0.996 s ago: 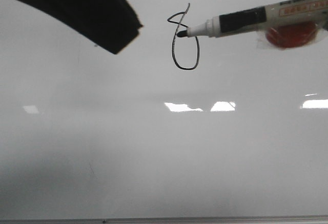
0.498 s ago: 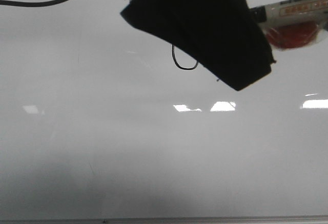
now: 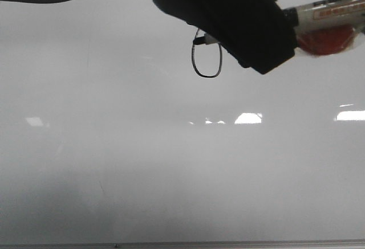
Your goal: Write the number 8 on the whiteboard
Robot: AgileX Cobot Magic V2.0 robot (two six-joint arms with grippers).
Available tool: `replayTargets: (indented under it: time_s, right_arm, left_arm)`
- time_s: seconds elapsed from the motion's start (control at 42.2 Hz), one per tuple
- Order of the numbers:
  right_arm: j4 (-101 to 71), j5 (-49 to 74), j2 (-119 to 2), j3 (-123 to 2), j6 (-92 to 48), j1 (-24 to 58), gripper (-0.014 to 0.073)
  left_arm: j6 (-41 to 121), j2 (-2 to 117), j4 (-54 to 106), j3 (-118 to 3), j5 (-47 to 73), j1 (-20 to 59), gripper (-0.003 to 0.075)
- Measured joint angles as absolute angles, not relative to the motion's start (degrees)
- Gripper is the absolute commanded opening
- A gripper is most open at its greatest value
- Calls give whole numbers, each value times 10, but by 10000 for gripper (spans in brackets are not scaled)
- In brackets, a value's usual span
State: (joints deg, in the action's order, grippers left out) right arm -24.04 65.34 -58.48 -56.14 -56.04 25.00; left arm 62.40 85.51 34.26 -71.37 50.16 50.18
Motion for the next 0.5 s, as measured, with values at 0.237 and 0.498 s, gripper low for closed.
replayTargets:
  time_s: [0.237, 0.498]
  right_arm:
    - [-232, 654, -585, -561, -559, 250, 538]
    - [-114, 661, -550, -561, -422, 250, 518]
  left_arm:
    - [600, 855, 321, -714, 503, 502, -10]
    - [315, 814, 63, -714, 520, 503, -10]
